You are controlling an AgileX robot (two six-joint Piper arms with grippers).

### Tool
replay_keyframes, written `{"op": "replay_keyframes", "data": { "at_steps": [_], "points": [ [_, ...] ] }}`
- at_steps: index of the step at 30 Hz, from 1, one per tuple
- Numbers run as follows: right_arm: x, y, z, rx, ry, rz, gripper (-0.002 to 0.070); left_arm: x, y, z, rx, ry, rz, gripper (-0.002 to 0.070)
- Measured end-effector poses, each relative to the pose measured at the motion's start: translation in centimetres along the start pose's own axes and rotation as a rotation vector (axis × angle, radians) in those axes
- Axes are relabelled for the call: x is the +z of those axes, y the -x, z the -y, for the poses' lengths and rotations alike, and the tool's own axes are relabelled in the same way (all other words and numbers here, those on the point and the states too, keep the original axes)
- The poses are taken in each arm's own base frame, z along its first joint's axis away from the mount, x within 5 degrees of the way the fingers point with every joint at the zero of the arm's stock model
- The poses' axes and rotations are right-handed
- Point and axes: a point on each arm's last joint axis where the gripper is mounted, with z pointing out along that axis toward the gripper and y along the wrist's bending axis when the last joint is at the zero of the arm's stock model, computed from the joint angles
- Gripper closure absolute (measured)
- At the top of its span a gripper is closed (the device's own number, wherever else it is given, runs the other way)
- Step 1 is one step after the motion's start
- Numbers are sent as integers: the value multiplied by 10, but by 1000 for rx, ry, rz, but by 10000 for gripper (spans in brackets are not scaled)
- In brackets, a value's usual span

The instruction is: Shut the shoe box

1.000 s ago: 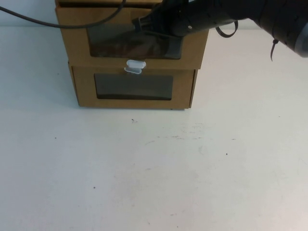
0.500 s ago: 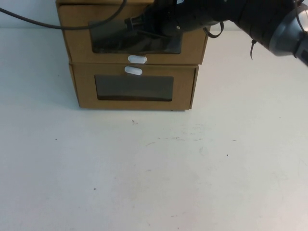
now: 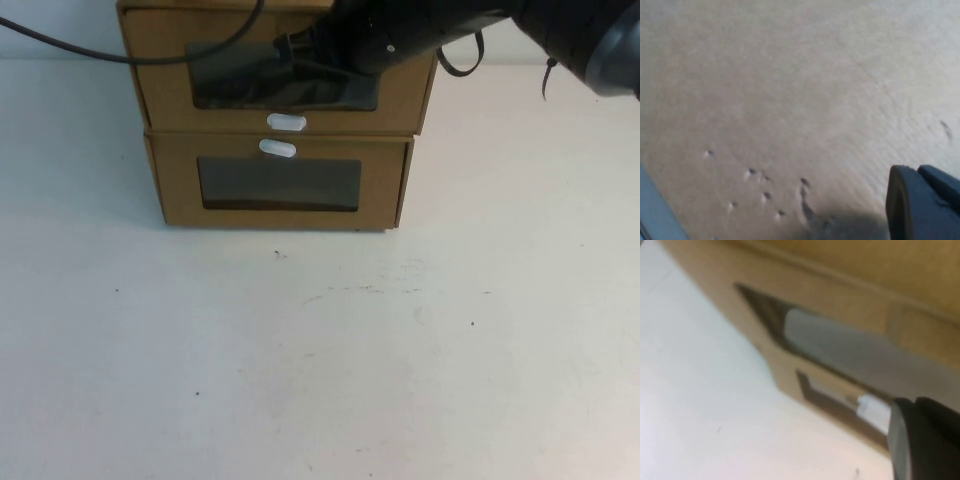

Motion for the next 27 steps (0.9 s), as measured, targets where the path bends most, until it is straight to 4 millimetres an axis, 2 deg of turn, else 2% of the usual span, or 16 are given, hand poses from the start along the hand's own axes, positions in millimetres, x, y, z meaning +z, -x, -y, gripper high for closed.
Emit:
{"op": "replay_keyframes", "data": {
  "at_steps": [4,11,16,21,27],
  "points": [
    [-26,6,-9,-32,24,-16,689,-20,8,12,59,28,3,680],
    [-94,16,-25,-97,18,0,689,-86,25,55,198,127,46,680],
    [-143,13,-28,-109,-72,7,689,-125,25,80,250,217,92,680],
    [-187,-15,-26,-44,-187,5,689,-146,9,94,248,289,175,680],
    [-237,-79,-27,59,-266,40,689,-159,-34,108,245,341,196,680]
  ]
}}
